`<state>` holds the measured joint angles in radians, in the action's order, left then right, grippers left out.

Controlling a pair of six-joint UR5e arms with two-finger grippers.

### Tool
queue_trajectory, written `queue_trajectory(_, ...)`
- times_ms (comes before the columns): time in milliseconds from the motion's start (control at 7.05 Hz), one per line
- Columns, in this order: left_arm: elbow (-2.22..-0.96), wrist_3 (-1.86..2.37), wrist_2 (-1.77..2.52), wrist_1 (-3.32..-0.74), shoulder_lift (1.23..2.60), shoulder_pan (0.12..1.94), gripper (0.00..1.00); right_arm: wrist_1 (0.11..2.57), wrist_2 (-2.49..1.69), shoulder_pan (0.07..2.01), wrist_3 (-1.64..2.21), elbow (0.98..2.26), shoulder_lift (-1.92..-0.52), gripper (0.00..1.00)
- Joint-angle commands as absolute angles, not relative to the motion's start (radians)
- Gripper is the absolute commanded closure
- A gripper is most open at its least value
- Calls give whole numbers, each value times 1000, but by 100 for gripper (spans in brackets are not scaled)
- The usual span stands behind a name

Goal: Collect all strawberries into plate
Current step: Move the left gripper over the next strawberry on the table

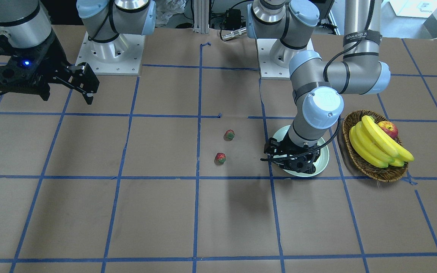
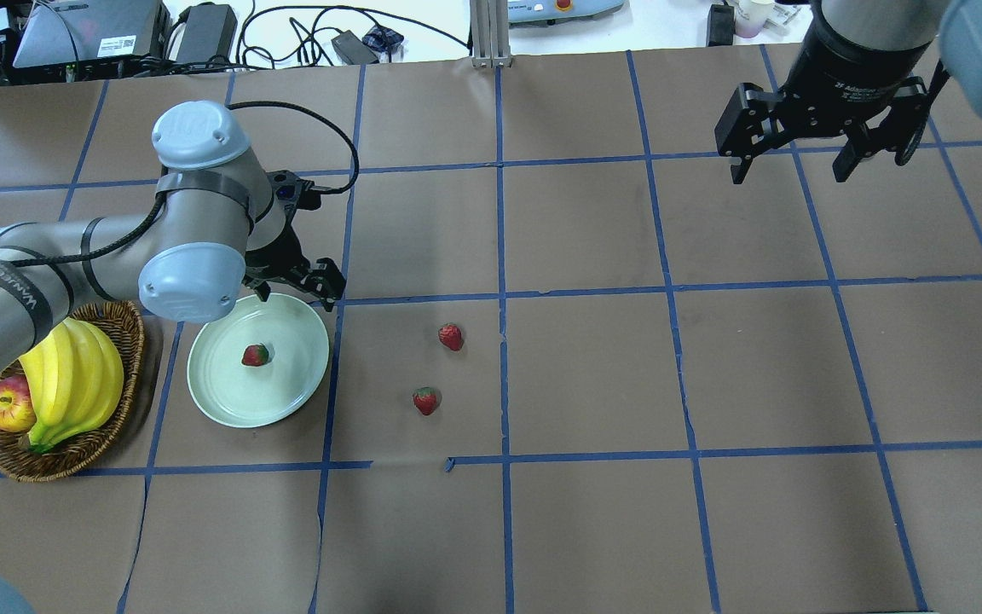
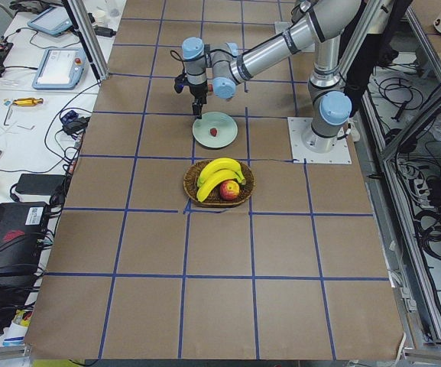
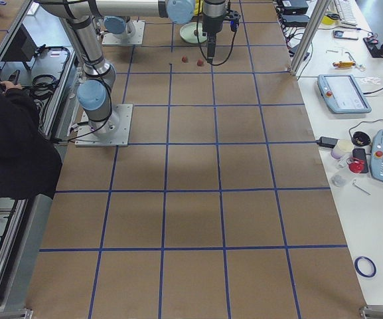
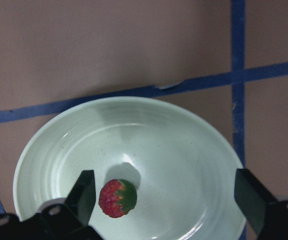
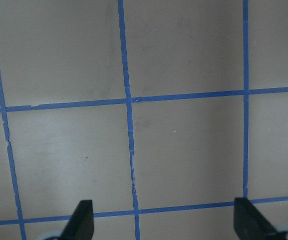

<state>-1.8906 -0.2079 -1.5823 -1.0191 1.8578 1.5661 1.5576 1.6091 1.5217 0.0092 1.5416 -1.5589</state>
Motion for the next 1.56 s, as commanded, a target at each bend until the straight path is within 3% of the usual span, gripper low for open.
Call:
queue_trajectory(0,-1844,-122,-1497,-1034,1879,1644,2,1555,1609,1522,9,1543,-1562,0)
queue_trajectory(568,-1813,159,-1502,-985,1968,1787,9,1555,1609,1522,8,1546,-1563,0)
queue_trajectory(1135,-1812,314,-1513,-942,2034,1854,9,1555,1609,1522,8,1546,-1563,0)
queue_trajectory(1277,-1813,316,-1517,-946,2036,1861,19,1555,1609,1522,8,1543,-1562,0)
queue_trajectory(1419,-1821,316,-1519,-951,2042,1862,36,1555,1611,1522,5,1540,-1562,0)
